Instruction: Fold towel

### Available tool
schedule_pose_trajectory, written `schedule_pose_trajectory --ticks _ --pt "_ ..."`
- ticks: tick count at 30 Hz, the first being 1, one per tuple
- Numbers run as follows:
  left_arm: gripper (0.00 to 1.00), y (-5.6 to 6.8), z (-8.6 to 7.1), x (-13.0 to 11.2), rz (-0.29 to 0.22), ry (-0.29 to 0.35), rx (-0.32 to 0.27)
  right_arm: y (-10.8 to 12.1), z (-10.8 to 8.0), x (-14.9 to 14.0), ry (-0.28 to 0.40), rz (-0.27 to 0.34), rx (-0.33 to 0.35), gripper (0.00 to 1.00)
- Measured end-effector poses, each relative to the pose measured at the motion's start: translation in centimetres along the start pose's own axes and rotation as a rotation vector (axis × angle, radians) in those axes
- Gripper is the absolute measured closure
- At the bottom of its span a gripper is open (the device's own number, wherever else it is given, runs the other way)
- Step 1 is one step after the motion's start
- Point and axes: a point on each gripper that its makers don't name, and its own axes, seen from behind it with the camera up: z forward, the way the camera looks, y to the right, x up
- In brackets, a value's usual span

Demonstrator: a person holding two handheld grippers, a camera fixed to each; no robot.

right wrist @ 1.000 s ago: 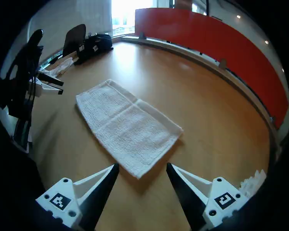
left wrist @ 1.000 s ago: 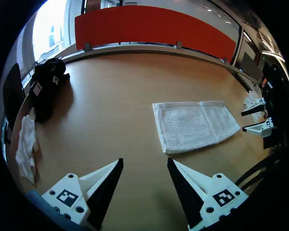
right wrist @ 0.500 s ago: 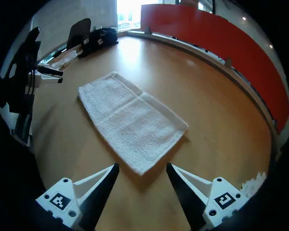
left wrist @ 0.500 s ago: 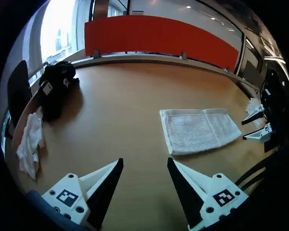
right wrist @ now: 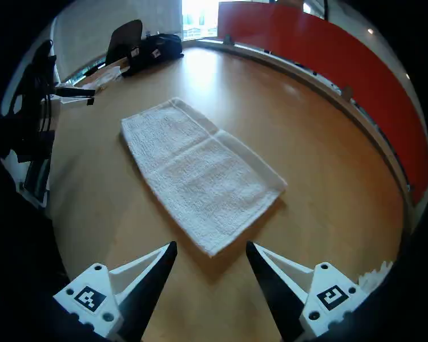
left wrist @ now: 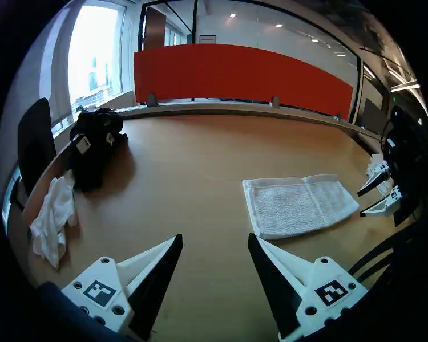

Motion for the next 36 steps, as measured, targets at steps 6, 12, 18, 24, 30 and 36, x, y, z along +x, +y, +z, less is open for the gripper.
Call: schedule_pose_trajectory --ticks 6,12,18,24,30,36 --pt "0.16 -0.4 -0.5 0.1 -0.005 0.02 0.011 0.0 0.2 -0.2 -0.018 -0.007 0.012 0.08" --pt "0.16 -0.9 -0.9 0.4 -0.014 0.036 0.026 0.0 0.3 -0.6 -0.036 -0.013 0.019 0.17" --pt "0.16 -1.2 -1.5 0.9 -0.013 0.056 0.037 0.1 0.3 -1.2 -0.054 -0.008 0.022 0.33" --pt "0.16 -1.3 -1.9 0.8 -0.008 0.062 0.041 0.1 0.4 -1.2 -0.056 0.01 0.033 0.52" --pt "0.16 -1.5 -2.1 0.7 -0.01 0.061 0.045 -0.2 0.5 -1.3 -0.058 0.01 0.043 0.62" --pt "0.16 -1.8 -2.2 0.5 -0.009 0.054 0.051 -0.2 0.6 -1.5 -0.063 0.022 0.047 0.74"
